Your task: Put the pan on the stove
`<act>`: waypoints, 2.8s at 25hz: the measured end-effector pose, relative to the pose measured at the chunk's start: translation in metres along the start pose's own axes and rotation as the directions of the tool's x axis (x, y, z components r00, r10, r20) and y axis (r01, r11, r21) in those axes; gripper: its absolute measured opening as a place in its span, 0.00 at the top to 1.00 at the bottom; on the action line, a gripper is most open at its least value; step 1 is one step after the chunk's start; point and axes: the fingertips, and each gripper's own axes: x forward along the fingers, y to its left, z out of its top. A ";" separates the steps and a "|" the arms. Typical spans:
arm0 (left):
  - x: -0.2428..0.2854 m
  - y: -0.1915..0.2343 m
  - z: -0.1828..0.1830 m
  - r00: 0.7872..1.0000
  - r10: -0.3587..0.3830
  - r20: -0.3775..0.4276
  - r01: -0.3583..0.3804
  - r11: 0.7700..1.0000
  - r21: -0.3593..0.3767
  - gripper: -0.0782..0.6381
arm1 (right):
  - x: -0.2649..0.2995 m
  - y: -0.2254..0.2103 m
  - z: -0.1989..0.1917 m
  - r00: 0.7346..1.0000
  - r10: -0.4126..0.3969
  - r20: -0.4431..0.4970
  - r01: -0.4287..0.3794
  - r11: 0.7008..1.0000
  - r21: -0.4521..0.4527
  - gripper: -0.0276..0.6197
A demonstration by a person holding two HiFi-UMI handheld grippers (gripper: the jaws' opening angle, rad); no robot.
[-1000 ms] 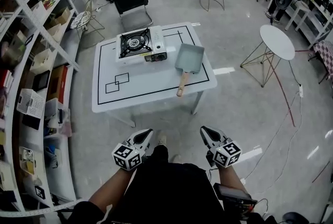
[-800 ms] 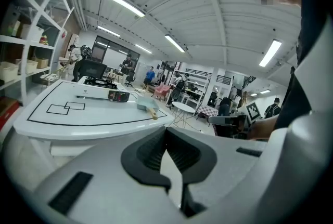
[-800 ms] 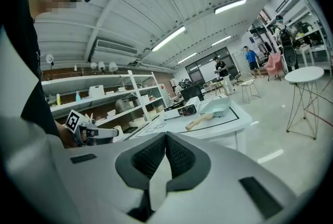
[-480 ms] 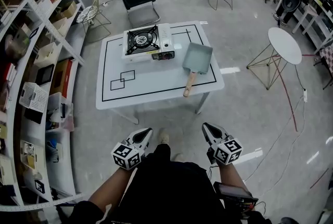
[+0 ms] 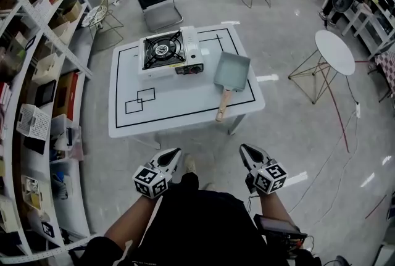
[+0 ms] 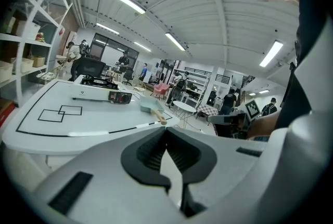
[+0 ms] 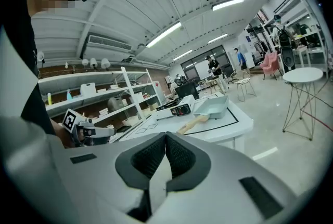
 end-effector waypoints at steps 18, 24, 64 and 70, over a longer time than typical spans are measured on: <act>0.059 0.057 0.036 0.996 -0.083 -0.022 0.083 0.997 -0.002 0.88 | 0.060 -0.032 0.035 0.995 -0.104 -0.004 0.104 0.994 0.018 0.92; 0.078 0.070 0.049 0.985 -0.165 -0.052 0.165 0.986 0.010 0.88 | 0.077 -0.044 0.043 0.986 -0.168 0.006 0.168 0.986 0.024 0.92; 0.113 0.144 0.062 0.964 -0.221 -0.147 0.222 0.975 -0.008 0.88 | 0.142 -0.094 0.041 0.944 -0.324 -0.060 0.330 0.929 0.167 0.92; 0.133 0.139 0.068 0.957 -0.232 -0.176 0.235 0.972 -0.001 0.88 | 0.147 -0.105 0.042 0.951 -0.304 -0.056 0.309 0.923 0.232 0.92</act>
